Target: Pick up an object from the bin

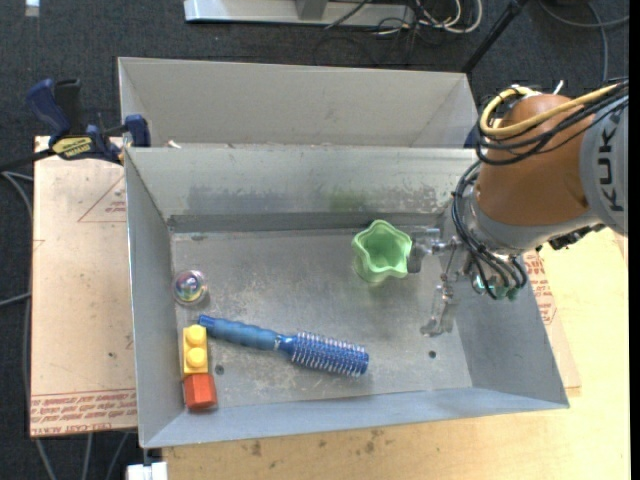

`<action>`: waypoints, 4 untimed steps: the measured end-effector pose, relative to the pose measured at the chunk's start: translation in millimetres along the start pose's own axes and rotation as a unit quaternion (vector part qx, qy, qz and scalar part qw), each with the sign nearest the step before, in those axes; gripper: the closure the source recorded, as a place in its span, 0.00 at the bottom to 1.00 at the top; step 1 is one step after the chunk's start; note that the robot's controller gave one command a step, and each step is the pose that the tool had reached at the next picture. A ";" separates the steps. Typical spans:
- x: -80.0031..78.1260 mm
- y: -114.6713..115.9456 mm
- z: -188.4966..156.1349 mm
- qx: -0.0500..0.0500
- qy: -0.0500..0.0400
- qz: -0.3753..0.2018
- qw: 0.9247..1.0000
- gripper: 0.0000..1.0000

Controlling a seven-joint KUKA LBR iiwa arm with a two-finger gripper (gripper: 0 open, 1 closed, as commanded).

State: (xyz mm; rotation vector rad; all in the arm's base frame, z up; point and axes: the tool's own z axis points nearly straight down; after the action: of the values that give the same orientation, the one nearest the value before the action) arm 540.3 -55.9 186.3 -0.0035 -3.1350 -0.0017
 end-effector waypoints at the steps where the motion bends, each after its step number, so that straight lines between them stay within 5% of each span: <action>1: -86.7 50.4 120.4 -0.001 -0.004 0.016 1.000 0.00; 2: -108.1 101.1 84.5 -0.001 -0.006 0.086 0.996 0.00; 3: -115.6 103.7 82.2 -0.001 -0.003 0.132 0.991 0.00; 4: -100.6 105.3 113.5 -0.001 -0.003 0.224 0.975 0.00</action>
Offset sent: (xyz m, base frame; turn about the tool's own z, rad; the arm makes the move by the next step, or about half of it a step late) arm 0.0853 0.0469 -0.1163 0.0356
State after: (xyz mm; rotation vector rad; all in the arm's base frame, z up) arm 640.4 49.4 72.2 -0.7072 -3.0607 -0.0031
